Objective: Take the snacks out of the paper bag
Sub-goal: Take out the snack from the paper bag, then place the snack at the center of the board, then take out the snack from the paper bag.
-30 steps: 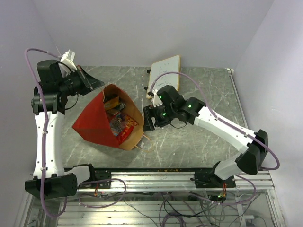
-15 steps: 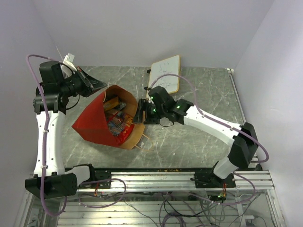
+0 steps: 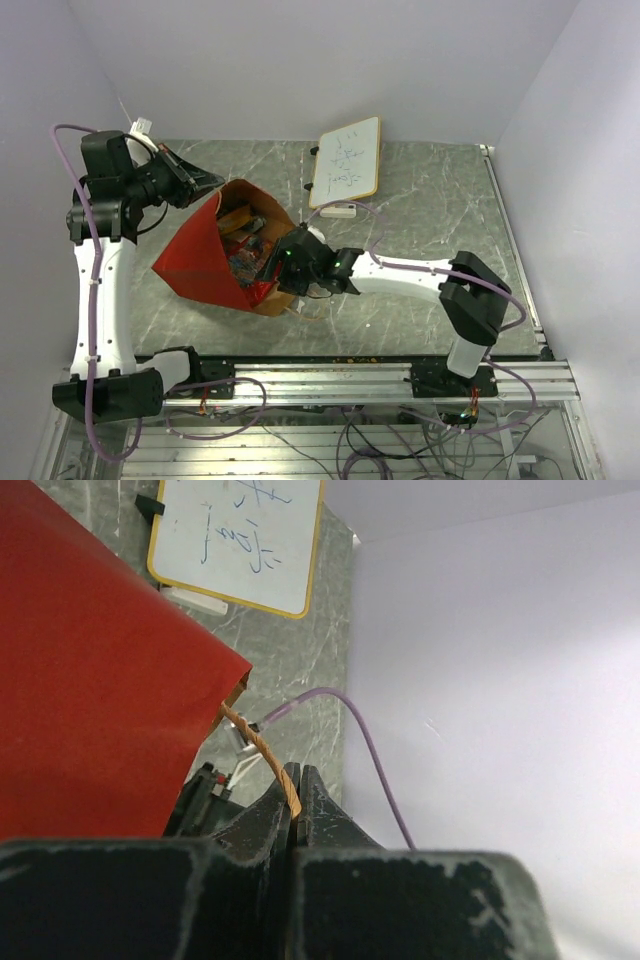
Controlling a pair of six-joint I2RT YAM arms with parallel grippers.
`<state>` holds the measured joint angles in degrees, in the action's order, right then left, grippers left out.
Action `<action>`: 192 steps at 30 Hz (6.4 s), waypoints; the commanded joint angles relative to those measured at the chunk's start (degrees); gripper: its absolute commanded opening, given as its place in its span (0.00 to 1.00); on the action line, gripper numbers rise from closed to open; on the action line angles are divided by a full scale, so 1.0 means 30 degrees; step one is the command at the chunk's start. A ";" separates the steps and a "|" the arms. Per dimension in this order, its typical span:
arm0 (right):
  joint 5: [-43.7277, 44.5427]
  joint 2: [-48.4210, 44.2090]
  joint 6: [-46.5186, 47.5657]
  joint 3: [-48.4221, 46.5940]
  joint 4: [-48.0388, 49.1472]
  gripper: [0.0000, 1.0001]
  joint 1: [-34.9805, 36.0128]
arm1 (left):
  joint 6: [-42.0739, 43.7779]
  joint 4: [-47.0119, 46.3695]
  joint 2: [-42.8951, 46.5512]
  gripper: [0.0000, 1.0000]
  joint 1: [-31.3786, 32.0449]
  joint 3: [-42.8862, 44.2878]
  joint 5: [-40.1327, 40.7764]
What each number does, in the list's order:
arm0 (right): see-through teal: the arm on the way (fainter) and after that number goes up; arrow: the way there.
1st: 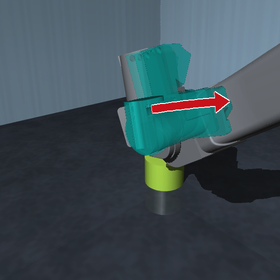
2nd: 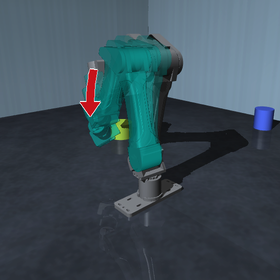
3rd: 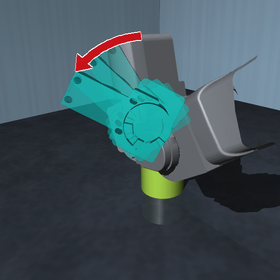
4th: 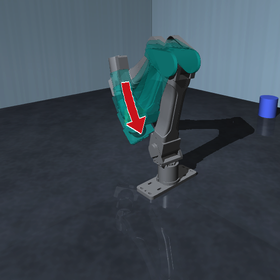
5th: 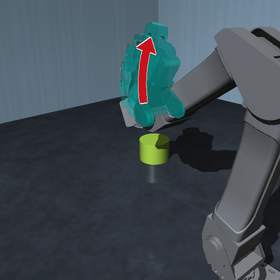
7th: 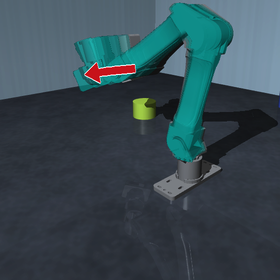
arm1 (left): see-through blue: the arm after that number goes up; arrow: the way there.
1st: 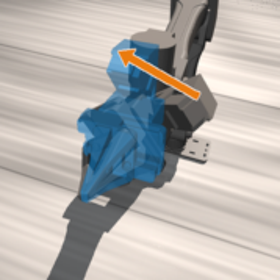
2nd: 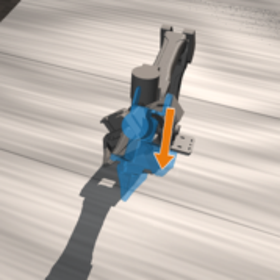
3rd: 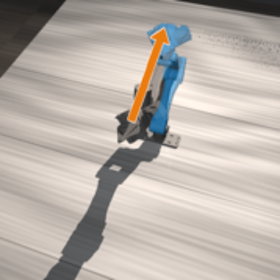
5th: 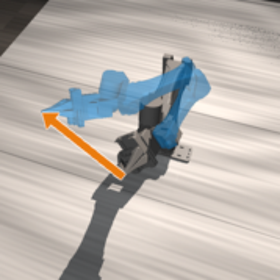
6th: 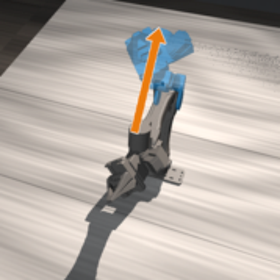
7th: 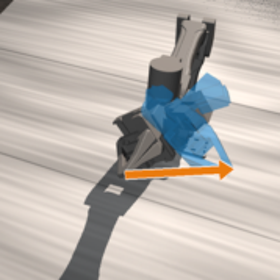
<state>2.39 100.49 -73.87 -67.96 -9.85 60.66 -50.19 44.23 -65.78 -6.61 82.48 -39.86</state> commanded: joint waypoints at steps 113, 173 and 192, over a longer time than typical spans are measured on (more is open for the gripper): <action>1.0527 -0.8990 0.2994 0.0902 -1.4330 0.00 -0.8309 | 0.5671 0.6114 -0.1415 0.07 0.0485 0.4316 0.3293; -0.8587 0.0430 4.3981 0.2046 0.9586 0.58 0.0716 | 0.3927 0.6928 0.4210 0.07 0.1471 -0.2923 0.0292; -0.6442 0.5733 4.6883 -0.0594 1.0143 0.60 0.1233 | 0.5277 0.7371 0.3915 0.07 0.1462 -0.3123 0.0591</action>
<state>-20.86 115.61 64.79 -70.70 15.81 64.25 -32.21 68.40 -56.45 -2.50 75.16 -37.43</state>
